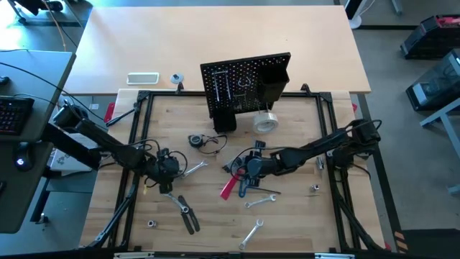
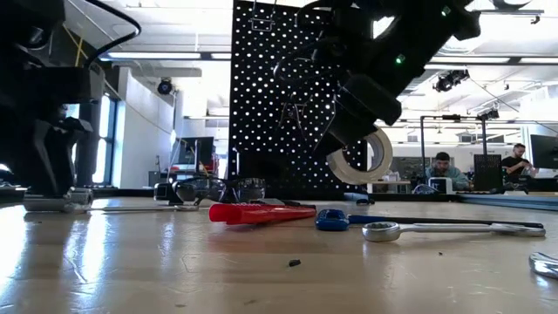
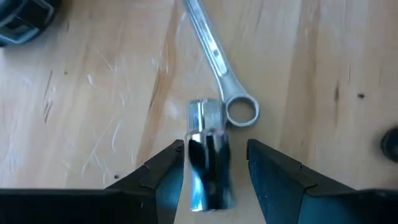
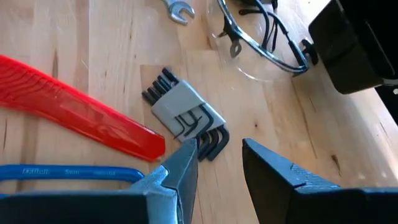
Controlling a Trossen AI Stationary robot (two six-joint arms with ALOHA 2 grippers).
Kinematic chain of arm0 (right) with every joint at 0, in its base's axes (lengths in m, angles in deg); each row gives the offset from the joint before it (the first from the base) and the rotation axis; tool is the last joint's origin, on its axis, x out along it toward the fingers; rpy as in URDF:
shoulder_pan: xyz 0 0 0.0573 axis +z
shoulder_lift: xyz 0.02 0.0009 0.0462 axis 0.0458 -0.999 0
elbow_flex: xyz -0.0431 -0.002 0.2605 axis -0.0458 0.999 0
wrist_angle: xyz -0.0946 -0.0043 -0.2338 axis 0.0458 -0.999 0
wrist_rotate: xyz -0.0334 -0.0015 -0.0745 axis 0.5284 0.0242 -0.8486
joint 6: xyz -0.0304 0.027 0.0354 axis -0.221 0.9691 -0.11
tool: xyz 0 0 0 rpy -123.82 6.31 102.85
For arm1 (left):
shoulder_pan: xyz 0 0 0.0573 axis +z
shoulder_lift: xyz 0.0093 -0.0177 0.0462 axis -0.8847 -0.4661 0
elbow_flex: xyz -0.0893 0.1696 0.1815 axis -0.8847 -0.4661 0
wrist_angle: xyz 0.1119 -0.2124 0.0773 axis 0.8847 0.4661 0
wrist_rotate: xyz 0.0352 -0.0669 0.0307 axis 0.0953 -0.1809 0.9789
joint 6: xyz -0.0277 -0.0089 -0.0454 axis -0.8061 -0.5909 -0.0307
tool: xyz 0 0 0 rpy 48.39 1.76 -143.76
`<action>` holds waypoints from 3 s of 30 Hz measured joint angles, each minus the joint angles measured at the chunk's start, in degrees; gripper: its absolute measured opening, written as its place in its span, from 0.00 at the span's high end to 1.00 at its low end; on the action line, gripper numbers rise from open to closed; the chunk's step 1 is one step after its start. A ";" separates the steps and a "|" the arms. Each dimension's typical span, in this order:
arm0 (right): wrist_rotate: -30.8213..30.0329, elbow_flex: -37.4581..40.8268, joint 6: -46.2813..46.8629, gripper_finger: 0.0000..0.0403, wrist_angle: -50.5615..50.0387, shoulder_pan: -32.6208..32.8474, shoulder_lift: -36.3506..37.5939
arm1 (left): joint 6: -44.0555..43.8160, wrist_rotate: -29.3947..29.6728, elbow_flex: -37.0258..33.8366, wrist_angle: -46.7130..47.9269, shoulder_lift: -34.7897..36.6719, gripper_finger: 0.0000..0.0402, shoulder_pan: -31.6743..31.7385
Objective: Hang tools onto peg board
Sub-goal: Put the top left socket into the bottom black bin on the peg board
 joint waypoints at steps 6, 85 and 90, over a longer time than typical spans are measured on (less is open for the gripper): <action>0.02 1.20 -1.81 0.70 3.12 -0.36 0.00 | 0.04 -0.86 -0.12 2.25 0.07 0.58 -0.29; 19.18 1.07 -18.57 0.56 44.81 -5.95 6.12 | 40.15 -1.51 3.72 -57.53 -1.17 0.73 14.17; 23.52 1.07 -17.05 0.53 44.29 -6.78 6.12 | 40.61 -3.88 3.72 -62.54 -3.86 0.73 15.81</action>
